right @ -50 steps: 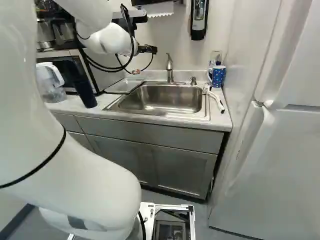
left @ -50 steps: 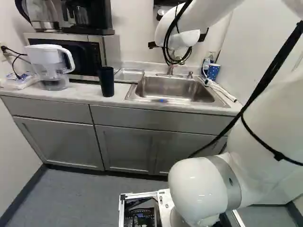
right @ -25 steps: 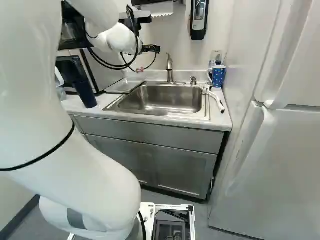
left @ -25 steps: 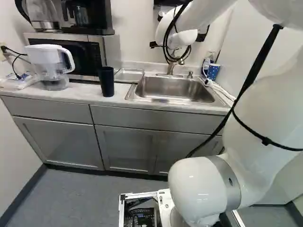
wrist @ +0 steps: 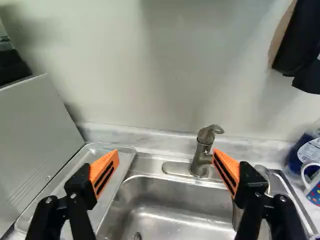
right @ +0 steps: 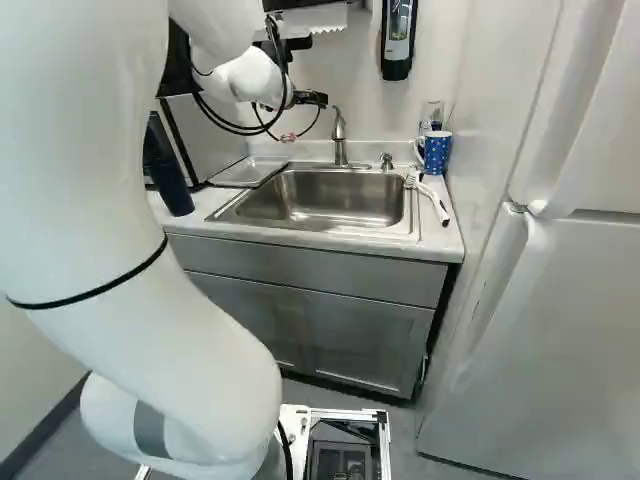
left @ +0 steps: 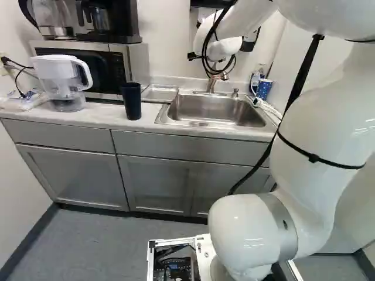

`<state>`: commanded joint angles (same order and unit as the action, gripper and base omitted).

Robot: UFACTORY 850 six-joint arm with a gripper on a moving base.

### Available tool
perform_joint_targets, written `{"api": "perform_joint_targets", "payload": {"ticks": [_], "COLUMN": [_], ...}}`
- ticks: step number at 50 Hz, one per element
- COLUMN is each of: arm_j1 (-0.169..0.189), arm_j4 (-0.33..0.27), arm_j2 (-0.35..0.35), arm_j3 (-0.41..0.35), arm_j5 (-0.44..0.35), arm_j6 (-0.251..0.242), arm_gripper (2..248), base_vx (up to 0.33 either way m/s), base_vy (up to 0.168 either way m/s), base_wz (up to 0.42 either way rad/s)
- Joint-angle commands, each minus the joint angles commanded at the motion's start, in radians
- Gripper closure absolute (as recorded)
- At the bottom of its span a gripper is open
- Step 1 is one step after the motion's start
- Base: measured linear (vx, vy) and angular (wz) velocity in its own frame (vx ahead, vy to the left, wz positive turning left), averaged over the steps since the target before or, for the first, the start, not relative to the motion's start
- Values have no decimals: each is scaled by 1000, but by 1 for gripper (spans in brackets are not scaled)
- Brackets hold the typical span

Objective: Rinse the cup and place it in the tray

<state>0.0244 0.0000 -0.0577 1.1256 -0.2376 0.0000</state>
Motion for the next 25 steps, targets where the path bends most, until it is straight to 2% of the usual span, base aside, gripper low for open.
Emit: {"api": "perform_joint_targets", "payload": {"ticks": [25], "arm_j1": [14], "arm_j4": [0], "arm_j2": [-101], "arm_j3": [107], "arm_j5": [64], "arm_j6": [0], "arm_gripper": [3], "base_vx": [0], "base_vy": [0], "base_wz": [0]}}
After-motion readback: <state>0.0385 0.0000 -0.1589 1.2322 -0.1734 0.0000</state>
